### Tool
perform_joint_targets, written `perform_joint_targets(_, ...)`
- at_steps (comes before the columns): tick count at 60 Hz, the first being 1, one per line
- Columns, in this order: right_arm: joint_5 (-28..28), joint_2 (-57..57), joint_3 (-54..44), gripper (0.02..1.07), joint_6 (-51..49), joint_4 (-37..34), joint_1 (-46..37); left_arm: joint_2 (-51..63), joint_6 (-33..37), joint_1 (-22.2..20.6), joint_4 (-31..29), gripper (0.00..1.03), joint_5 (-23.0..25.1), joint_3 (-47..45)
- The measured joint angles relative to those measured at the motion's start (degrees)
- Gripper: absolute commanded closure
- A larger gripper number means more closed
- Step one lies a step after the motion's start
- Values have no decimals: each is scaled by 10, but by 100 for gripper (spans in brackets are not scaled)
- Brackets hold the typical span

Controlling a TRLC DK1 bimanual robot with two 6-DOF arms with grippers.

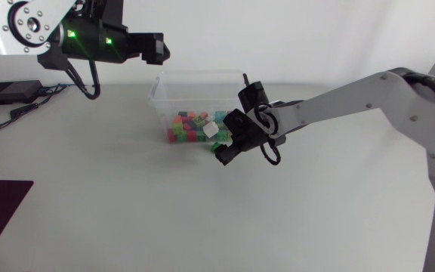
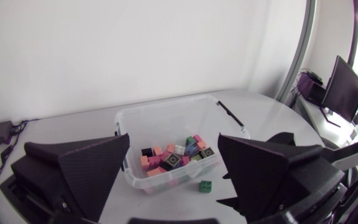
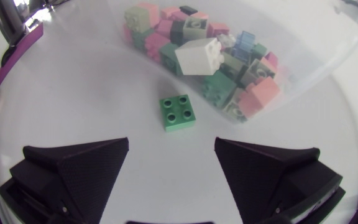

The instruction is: Place the duplo bricks in the container

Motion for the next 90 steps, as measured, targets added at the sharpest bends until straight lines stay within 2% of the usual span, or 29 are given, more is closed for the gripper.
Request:
perform_joint_targets(3,-6,10,6,10,-9,0,-2,-11,4,2,0,4,1,-20)
perform_joint_targets(20,-18,48,66,10,-36,-16,-3,-49,14,8,-12,4,1,-83)
perform_joint_targets(40,-18,78,142,16,-87,-121,-7,-85,14,8,-30,4,1,-84)
perform_joint_targets(54,-17,101,191,23,-104,-164,-7,-97,14,12,-39,4,3,-84)
perform_joint_targets(72,-2,120,236,23,-119,-217,-1,-111,15,36,-41,4,28,-84)
perform_joint_targets(90,0,120,232,20,-119,-207,2,-125,16,57,-40,4,47,-92)
